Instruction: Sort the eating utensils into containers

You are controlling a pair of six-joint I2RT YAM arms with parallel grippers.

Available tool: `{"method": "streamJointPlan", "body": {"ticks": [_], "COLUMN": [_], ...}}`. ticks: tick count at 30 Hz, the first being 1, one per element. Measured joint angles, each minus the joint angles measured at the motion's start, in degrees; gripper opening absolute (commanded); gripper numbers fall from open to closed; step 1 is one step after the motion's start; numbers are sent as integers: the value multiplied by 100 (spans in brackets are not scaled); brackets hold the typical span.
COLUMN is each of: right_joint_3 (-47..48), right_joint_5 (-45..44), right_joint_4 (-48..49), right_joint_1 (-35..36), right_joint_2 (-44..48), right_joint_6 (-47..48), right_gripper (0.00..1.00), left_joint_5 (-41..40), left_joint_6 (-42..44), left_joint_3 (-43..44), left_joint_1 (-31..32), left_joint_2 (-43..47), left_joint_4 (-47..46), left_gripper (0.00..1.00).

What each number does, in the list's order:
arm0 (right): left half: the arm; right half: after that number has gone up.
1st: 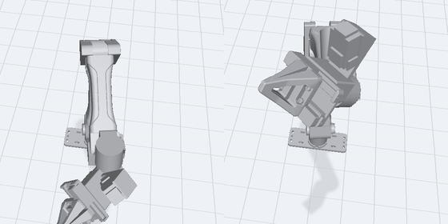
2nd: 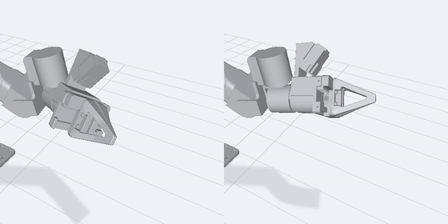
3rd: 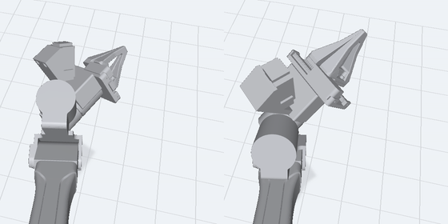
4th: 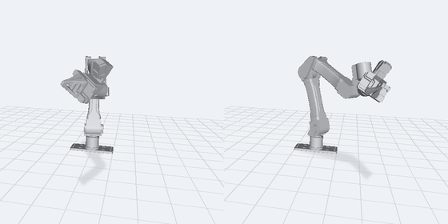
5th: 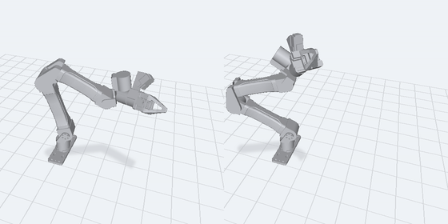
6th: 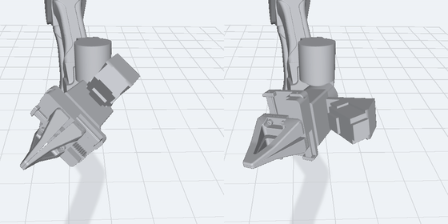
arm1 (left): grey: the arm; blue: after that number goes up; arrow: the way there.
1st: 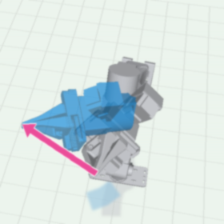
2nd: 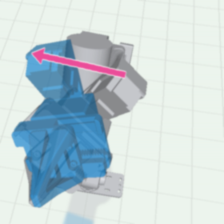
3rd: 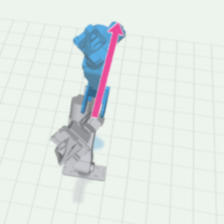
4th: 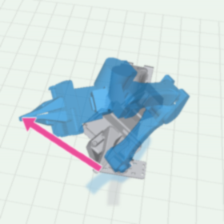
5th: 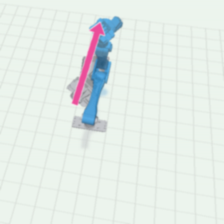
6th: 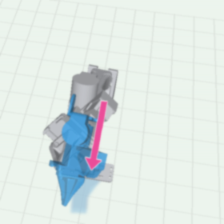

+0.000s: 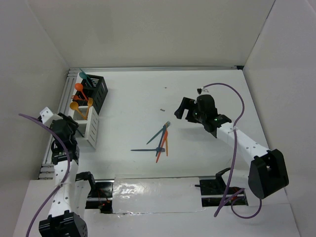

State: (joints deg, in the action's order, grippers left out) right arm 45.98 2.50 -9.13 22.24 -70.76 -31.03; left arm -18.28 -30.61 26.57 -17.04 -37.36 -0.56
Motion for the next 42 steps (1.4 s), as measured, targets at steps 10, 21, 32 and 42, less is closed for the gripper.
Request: {"method": "streamJointPlan", "body": {"ticks": [10,21,32,42], "right_joint_3": [0,-22,-509,-629], "right_joint_5": [-11,-61,-588,-988], "right_joint_4": [-2,-214,-761,-1110], "right_joint_1": [-2,-46,-94,-103], "right_joint_2": [168,367,1725,2190], "right_joint_6": [-68,-295,-684,-1010], "right_gripper": [100,100,100,100], "left_joint_5": [-26,6332,6708,4647], "left_joint_6": [413,3274,5106,5613], "left_joint_3": [647,3235,2830,1902], "left_joint_1": [227,1220,4328,5519], "left_joint_2": [431,-660,-2465,-3919], "left_joint_4": [481,957,2732,1989], "left_gripper": [98,98,92,86]}}
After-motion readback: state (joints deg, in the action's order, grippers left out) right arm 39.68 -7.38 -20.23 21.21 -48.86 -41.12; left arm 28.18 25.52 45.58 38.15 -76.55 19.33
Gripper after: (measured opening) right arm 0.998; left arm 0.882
